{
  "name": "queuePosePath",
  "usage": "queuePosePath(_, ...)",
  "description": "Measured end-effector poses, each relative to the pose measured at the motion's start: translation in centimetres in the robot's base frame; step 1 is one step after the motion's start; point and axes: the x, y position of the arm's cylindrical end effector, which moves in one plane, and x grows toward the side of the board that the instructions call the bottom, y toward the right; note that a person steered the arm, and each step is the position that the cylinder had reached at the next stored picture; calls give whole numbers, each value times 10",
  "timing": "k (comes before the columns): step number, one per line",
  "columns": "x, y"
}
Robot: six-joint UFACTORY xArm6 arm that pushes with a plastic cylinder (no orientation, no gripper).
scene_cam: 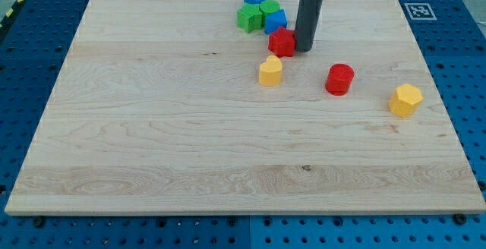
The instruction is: Move the red star diagonally to the yellow heart
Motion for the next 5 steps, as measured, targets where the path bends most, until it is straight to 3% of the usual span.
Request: queuePosePath(5,-8,-78)
